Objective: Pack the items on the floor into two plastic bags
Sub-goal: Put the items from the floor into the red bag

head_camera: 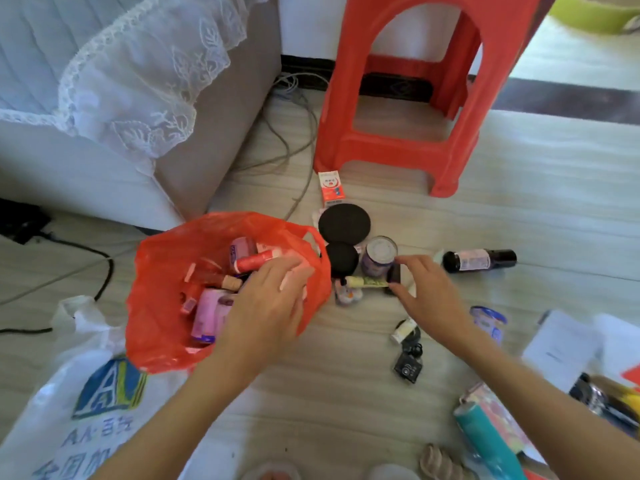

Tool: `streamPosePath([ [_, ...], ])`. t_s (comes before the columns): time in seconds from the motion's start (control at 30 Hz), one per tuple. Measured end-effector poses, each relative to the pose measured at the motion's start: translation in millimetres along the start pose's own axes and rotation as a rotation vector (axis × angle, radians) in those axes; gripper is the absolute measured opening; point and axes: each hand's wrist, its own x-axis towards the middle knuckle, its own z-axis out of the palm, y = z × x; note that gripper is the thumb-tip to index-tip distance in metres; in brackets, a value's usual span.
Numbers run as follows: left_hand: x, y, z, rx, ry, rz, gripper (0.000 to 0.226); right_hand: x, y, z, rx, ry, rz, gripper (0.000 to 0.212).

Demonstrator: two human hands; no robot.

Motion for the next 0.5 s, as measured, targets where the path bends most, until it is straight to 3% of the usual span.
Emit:
streamPosePath([
  [0.1,-5,39,44,0.023,-0.103,0.200,0.034,-30,37,9,-0.057,-0.030,0.120,0.046],
  [0.2,-16,63,92,0.177,-0.230,0.251,0.032,-48,66,28,-0.112,-0.104,0.209,0.049],
  [0.37,-10,75,134,0.403,-0.279,0.212,0.036,-51,91,60,-0.214,-0.249,0.097,0.052],
  [0.5,-7,75,161,0.477,-0.408,0.199,0.044,-36,105,77,-0.333,-0.364,-0.001,0.062],
])
